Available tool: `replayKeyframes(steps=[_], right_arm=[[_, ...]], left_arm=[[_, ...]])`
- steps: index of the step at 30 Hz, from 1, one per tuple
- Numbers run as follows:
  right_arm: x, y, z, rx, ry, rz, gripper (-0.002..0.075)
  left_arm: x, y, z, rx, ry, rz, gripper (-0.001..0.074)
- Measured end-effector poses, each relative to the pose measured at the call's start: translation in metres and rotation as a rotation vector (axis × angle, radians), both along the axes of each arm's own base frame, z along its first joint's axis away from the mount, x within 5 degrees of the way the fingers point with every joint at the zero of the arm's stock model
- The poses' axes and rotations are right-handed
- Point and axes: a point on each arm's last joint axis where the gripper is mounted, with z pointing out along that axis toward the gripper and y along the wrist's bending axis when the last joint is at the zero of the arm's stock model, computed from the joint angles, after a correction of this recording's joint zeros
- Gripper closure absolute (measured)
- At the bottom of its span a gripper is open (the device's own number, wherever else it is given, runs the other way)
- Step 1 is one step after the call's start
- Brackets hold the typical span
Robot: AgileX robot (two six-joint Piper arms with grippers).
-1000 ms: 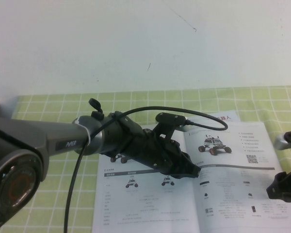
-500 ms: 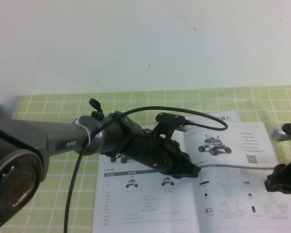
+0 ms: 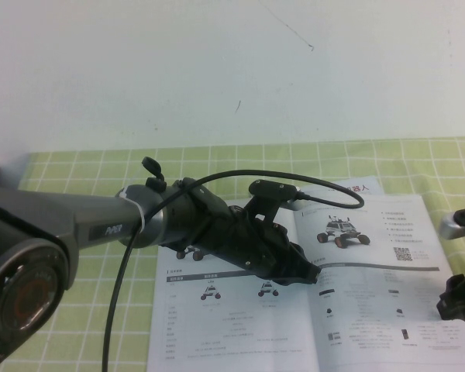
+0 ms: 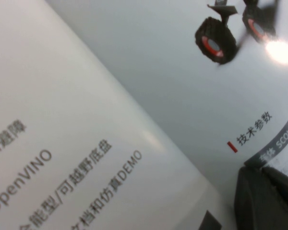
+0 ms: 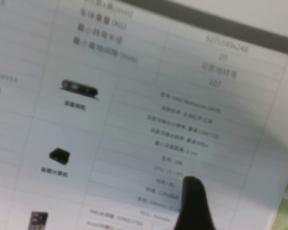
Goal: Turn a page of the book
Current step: Open the closed book
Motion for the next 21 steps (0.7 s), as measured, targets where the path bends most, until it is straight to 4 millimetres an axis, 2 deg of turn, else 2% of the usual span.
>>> replayKeyframes(steps=[7, 21], right_arm=[[0.0028, 0.001, -0.0008, 0.047, 0.012, -0.068, 0.0251], [0.0055, 0.0047, -0.0016, 0.113, 0.013, -0.157, 0.0366]], left_arm=[[0.0, 0.0, -0.0003, 0.0, 0.001, 0.0, 0.0739], [0.0, 0.0, -0.0003, 0.0, 0.001, 0.0, 0.0739]])
